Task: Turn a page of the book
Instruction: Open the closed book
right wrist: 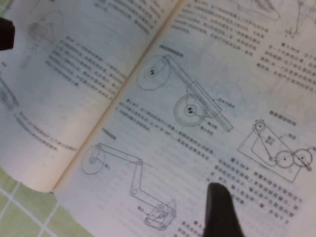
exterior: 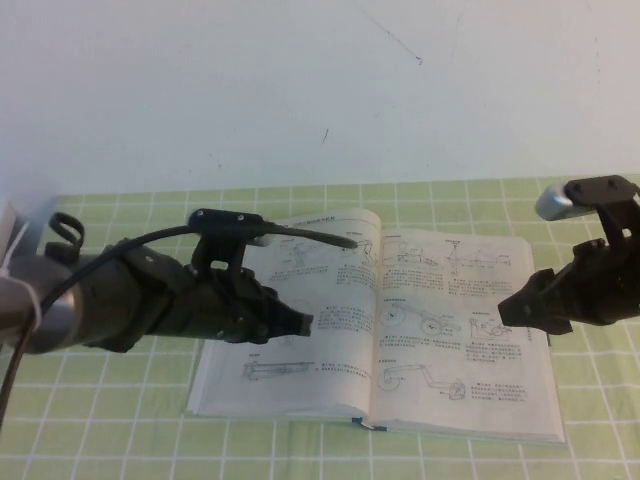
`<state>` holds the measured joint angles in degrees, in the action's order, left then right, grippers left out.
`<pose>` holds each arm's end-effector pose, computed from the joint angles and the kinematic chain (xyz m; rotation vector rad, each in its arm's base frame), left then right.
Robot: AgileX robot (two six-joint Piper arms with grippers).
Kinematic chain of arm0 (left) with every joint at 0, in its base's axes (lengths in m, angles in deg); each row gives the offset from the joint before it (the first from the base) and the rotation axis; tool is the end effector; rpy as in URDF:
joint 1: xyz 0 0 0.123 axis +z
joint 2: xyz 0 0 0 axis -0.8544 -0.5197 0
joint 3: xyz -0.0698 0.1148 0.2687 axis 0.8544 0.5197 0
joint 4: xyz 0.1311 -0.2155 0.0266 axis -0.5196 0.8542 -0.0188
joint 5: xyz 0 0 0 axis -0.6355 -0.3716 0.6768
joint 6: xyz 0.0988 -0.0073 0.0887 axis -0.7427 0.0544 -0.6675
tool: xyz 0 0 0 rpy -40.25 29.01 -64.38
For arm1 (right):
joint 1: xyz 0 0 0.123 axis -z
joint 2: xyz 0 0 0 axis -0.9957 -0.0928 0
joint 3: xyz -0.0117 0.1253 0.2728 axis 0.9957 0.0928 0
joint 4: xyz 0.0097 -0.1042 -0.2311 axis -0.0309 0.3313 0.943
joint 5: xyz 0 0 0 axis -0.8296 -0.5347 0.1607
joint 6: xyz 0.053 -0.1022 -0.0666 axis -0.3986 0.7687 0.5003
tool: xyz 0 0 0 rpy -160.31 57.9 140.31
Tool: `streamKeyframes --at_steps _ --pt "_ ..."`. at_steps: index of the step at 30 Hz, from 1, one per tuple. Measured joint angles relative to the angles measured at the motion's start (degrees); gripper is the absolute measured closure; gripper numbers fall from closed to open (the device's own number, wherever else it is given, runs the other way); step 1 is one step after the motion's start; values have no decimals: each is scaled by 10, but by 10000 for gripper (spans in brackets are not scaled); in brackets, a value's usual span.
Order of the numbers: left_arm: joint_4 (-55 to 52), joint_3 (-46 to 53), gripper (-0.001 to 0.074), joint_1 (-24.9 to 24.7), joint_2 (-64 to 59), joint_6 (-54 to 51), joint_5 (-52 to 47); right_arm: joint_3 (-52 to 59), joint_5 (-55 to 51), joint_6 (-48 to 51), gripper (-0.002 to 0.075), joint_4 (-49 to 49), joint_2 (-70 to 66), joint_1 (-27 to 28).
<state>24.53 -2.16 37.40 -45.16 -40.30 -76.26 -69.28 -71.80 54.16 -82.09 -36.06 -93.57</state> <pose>0.3511 -0.1657 0.1600 0.3289 2.4048 -0.4992 0.3291 0.1045 0.1802 -0.4823 2.4683 0.5335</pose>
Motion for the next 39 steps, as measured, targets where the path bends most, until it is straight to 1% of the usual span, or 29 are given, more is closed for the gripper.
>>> streamKeyframes --at_steps 3,9,12,15,24,29,32,35,39 --pt "20 -41 739 -1 -38 0 -20 -40 -23 -80 319 75 -38 0" --pt "50 -145 739 -2 -99 0 -59 -113 -69 -221 311 206 -80 0" --pt "52 -180 739 -2 -123 4 -77 -131 -74 -277 310 245 -88 0" --pt "49 -189 739 -2 -142 6 -82 -141 -77 -308 310 259 -100 0" --pt "3 -195 739 -2 -166 30 -87 -143 -85 -341 310 256 -146 0" --pt "-9 -197 739 -2 -166 40 -87 -143 -88 -344 310 234 -162 0" --pt "-10 -197 739 -2 -166 42 -87 -143 -88 -328 310 203 -169 0" --pt "-16 -197 739 -2 -166 44 -87 -143 -88 -288 310 160 -172 1" --pt "-22 -197 739 -1 -166 44 -86 -143 -88 -226 310 77 -172 1"
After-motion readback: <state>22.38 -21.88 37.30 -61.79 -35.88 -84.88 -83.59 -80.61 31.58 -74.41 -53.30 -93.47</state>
